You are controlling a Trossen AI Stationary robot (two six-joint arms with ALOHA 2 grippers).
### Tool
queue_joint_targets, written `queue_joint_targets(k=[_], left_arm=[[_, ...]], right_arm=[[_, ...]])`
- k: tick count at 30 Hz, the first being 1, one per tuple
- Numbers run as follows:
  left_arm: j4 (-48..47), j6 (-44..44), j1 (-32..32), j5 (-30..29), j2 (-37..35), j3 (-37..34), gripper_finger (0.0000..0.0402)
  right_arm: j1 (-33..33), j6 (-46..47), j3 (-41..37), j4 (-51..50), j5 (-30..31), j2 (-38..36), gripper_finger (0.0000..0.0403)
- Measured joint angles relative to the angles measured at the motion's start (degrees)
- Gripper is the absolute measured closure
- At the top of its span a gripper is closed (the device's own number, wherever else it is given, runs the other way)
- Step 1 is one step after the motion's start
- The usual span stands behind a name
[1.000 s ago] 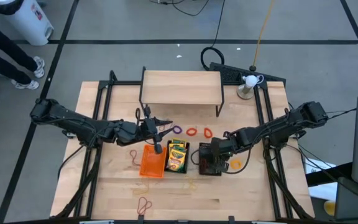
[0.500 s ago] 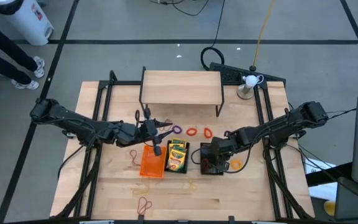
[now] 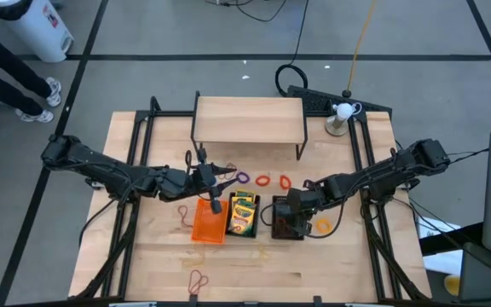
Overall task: Pick & Place Office Desk Supplies
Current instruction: Adjust the right black bin, then put the yellow rubber band into the right black bin
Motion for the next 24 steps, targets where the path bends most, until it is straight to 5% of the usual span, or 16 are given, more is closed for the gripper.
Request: queue_joint_targets(k=[9,18,24], left_arm=[[0.05,1.48,0.0,-0.14,0.0,0.0,0.0282],[0.54,2.87,1.55,-0.43,0.0,0.0,0.0282],[0.54,4.26,3.81,-0.65,0.0,0.0,0.0282]], right_arm=[[-0.35,-9.24,0.0,11.89,2.81,-1.89,0.0403],[-7.64,-17.44,0.0,10.32,7.78,-7.69,0.0398],[-13.92,-21.8,-0.02,8.68,7.54,-8.15,0.0352]])
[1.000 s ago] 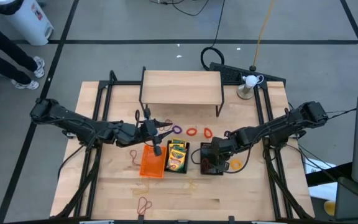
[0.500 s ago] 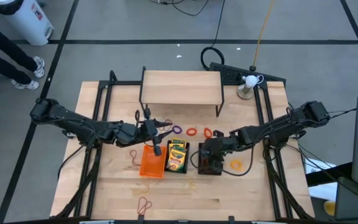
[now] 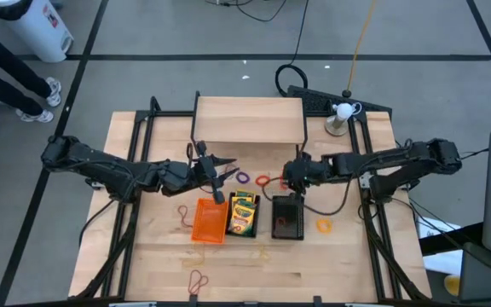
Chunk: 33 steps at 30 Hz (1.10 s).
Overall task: Pick & Place Office Desk Supplies
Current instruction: Put the yellow rubber band into the right black bin
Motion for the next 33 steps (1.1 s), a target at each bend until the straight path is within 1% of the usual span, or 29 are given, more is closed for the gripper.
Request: queue_joint_targets(k=[5,9,11,13,15,17,22,24,29,31,33], left_arm=[[-0.02,0.53,1.84,0.0,0.0,0.0,0.0282],[-1.09,-0.26,2.94,-0.07,0.0,0.0,0.0282],[-1.65,-0.58,3.28,-0.07,0.0,0.0,0.0282],[-1.85,-1.26,3.56,-0.05,0.0,0.0,0.0282],[-1.84,-1.35,3.78,0.04,-0.02,0.0,0.0282],[-1.84,-1.37,3.86,0.02,-0.02,0.0,0.0282],[-2.53,-1.5,3.83,0.02,-0.02,0.0,0.0282],[-3.66,-1.5,3.82,0.02,-0.02,0.0,0.0282],[-10.26,-2.49,1.77,1.09,-1.21,-0.02,0.0282],[-12.92,-4.59,-0.27,2.29,-2.51,0.89,0.0282],[-18.01,-7.26,-3.35,2.48,-3.56,3.14,0.0282]], right_arm=[[-5.36,-0.25,0.0,-0.43,0.07,0.02,0.0296],[-8.34,-0.09,-0.09,0.03,-0.15,0.02,0.0262],[-9.36,0.08,-1.34,2.78,-1.73,0.02,0.0251],[-10.18,0.14,-3.91,8.18,-5.28,0.02,0.0243],[-10.55,0.19,-7.16,15.12,-8.95,0.06,0.0241],[-10.62,0.4,-10.35,21.92,-11.32,0.06,0.0242],[-10.44,1.81,-15.92,34.22,-12.43,0.06,0.0254],[-10.18,1.57,-16.2,36.89,-14.67,-0.2,0.0258],[-7.57,-1.48,-16.23,43.08,-24.22,-1.84,0.0266],[-5.45,-3.46,-16.2,45.04,-25.52,-3.22,0.0269],[-2.76,-5.91,-16.19,44.71,-25.12,-5.04,0.0272]])
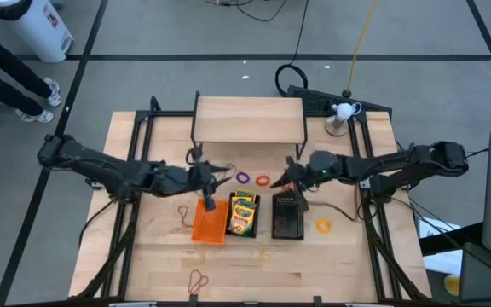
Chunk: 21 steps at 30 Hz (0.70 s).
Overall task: Pick & Place Office Desk Supplies
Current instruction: Put the yellow rubber band into the right black bin
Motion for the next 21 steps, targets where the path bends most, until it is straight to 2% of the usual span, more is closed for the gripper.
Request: queue_joint_targets(k=[5,9,15,18,21], left_arm=[[-16.9,-9.84,-10.69,-5.58,0.29,7.71,0.0282],[-29.89,-26.34,-18.74,-6.87,2.4,12.02,0.0282],[-35.39,-50.87,-27.8,0.52,7.97,13.82,0.0282],[-35.06,-60.12,-30.02,5.35,12.85,14.67,0.0282],[-35.34,-66.34,-31.17,11.22,18.05,15.34,0.0282]], right_arm=[[8.85,-3.88,0.0,-2.76,9.5,-3.9,0.0282],[15.9,-2.64,-0.01,-6.52,18.2,-5.45,0.029],[26.39,-1.51,-0.01,-7.38,30.19,-5.83,0.0298],[30.55,-1.88,0.89,-7.08,35.45,-5.83,0.0298],[33.04,-1.84,3.1,-7.01,37.35,-5.83,0.0298]])
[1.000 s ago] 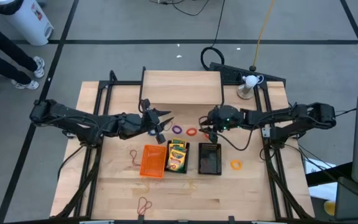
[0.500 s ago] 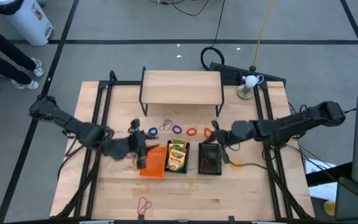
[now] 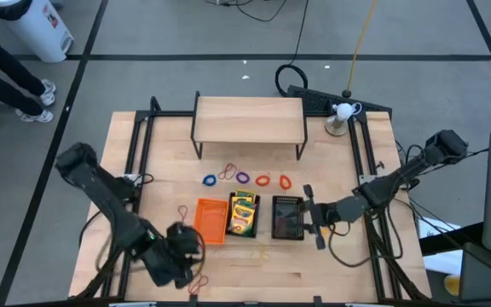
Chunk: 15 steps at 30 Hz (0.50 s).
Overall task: Pick & Place Office Desk Supplies
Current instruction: Put the yellow rubber band into the right black bin
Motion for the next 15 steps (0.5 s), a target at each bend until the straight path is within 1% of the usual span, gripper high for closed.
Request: queue_joint_targets(k=[4,7,12,15], left_arm=[[-0.37,-7.63,-0.02,8.09,5.51,0.25,0.0282],[-0.8,-11.24,0.26,11.14,8.29,0.23,0.0282],[-0.55,-17.64,1.07,10.89,9.93,0.25,0.0282],[-0.47,-19.94,1.57,10.56,11.01,0.25,0.0282]], right_arm=[[2.17,-1.23,2.7,-0.02,0.03,-0.01,0.0298],[2.97,-2.95,3.84,-0.04,0.03,-0.02,0.0298],[3.18,-4.9,4.54,0.07,0.05,-0.04,0.0298],[2.9,-7.76,4.54,-0.12,0.05,-0.3,0.0298]])
